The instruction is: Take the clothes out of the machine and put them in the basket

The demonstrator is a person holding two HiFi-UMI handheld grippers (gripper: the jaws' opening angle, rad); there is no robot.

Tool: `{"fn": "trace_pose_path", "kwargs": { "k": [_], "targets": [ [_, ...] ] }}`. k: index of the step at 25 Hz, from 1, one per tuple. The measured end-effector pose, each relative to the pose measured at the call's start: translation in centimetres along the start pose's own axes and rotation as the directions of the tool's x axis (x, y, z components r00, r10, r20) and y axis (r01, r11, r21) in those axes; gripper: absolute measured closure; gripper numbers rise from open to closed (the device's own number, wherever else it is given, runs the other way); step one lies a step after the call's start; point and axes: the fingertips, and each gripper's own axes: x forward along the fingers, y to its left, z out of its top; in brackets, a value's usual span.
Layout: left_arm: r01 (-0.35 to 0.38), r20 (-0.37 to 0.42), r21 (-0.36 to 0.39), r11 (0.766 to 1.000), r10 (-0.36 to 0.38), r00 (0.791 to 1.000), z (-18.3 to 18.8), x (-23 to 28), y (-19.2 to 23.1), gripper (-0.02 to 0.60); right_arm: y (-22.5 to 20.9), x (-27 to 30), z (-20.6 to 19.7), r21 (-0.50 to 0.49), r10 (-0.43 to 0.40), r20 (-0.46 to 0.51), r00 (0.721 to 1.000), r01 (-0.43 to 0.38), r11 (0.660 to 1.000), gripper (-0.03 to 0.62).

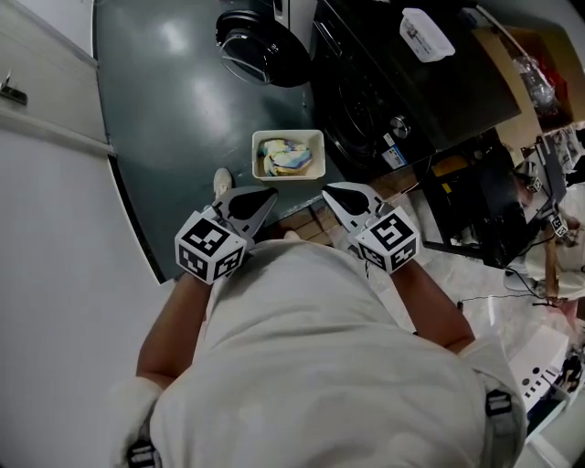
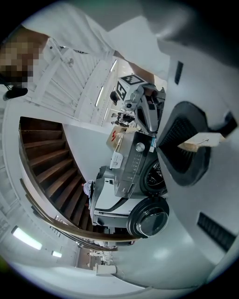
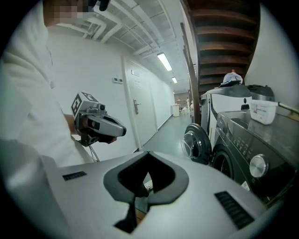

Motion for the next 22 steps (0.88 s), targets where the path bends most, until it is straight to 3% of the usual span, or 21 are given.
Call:
{"fn": "trace_pose_path", "kwargs": {
  "k": [22],
  "targets": [
    [0.001, -0.021, -0.035, 0.999, -0.001, 1.000, -1.8, 0.1, 0.9, 0.584, 0.3, 1.8, -1.2, -0.003, 0.013, -0.017, 1.000, -0.013, 1.000, 0.591]
  ]
}}
